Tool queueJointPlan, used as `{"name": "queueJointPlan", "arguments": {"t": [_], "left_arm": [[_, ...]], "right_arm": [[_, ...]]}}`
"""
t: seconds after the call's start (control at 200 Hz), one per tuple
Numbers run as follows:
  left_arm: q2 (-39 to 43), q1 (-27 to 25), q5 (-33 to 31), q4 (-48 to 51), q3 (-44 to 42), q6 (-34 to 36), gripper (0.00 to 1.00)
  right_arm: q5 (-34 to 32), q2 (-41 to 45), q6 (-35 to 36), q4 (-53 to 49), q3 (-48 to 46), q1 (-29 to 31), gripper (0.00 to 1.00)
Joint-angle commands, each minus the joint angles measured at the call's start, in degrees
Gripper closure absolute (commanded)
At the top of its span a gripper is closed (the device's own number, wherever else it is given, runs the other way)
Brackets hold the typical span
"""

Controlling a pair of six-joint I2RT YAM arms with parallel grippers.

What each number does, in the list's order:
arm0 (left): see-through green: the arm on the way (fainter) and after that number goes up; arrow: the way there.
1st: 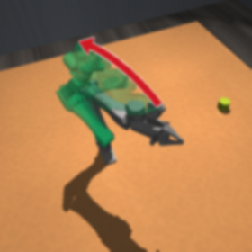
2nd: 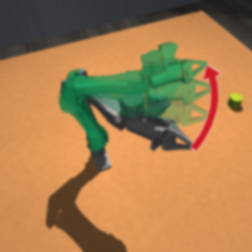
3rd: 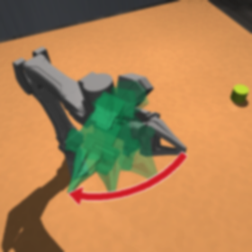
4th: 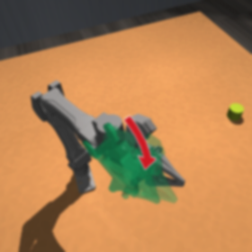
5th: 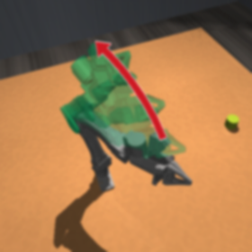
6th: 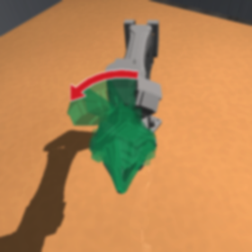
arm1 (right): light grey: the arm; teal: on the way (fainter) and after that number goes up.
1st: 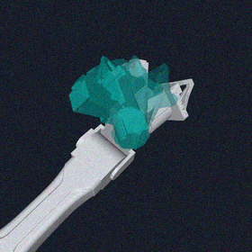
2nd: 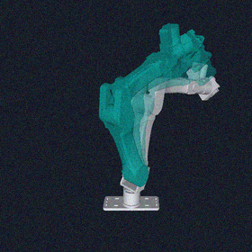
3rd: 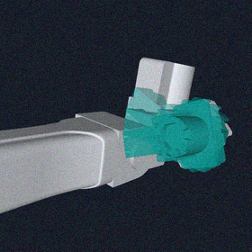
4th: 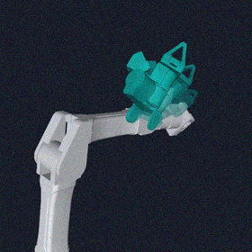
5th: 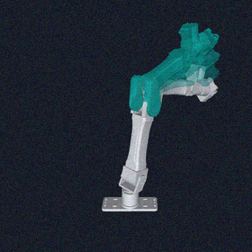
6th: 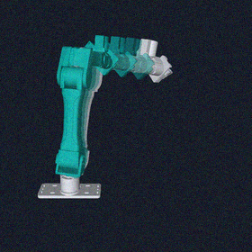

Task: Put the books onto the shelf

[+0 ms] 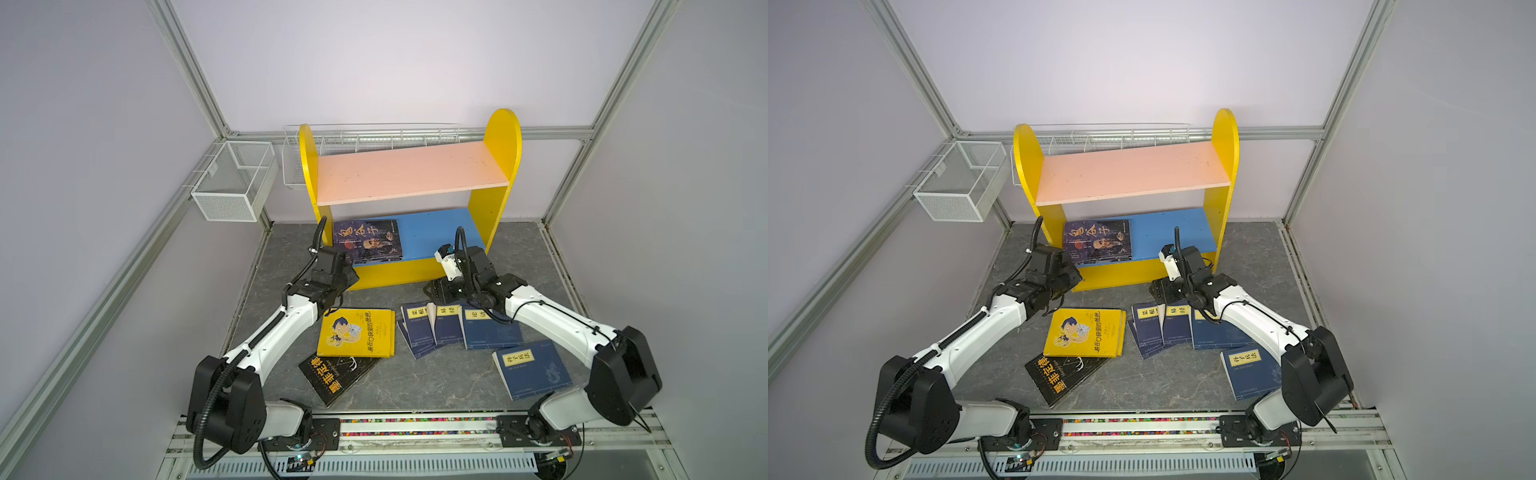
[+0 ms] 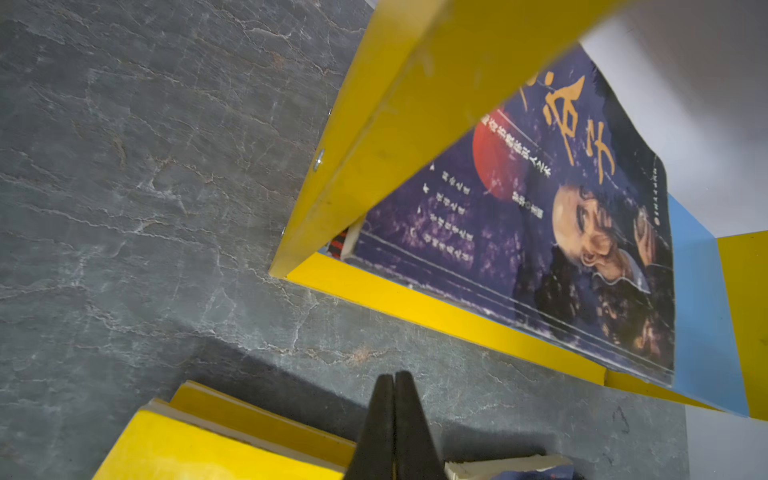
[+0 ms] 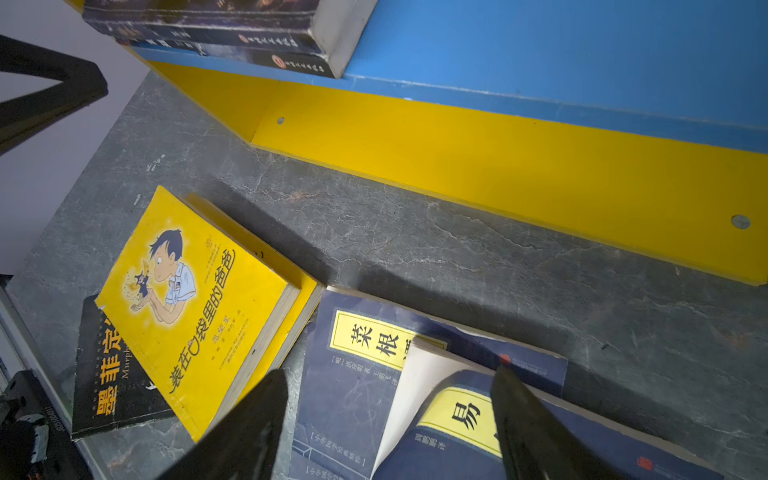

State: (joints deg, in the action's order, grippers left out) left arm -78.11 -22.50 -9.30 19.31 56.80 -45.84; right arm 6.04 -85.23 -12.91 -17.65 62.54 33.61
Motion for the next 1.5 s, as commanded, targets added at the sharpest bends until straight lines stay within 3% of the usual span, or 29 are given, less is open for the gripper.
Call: {"name": "queueJointPlan", "arguments": {"t": [0.0, 0.8, 0.995, 1.32, 1.495], "left_arm": [[-0.6, 0.1, -2.6, -3.0, 1.5, 1.4, 1.00], [-7.4, -1.1, -6.3, -3.1, 7.3, 4.4, 1.00], [-4.4, -6.0, -7.0, -9.4, 4.1, 9.6, 1.00], [0.8, -8.1, -6.7, -10.5, -1.2, 6.6, 1.00], [-1.1, -8.1, -5.9, -9.6, -0.5, 6.9, 1.00]], "right_arm": [[0.6, 2.5, -0.3, 1.2, -1.2, -0.5, 0.20], [1.2, 3.3, -0.9, 2.1, -2.5, -1.3, 0.20], [0.9, 3.8, -1.3, 2.3, -3.2, -1.6, 0.20], [0.7, 4.5, -2.4, 2.7, -4.0, -3.1, 0.20], [1.3, 4.5, -2.7, 2.8, -4.0, -3.5, 0.20]]}}
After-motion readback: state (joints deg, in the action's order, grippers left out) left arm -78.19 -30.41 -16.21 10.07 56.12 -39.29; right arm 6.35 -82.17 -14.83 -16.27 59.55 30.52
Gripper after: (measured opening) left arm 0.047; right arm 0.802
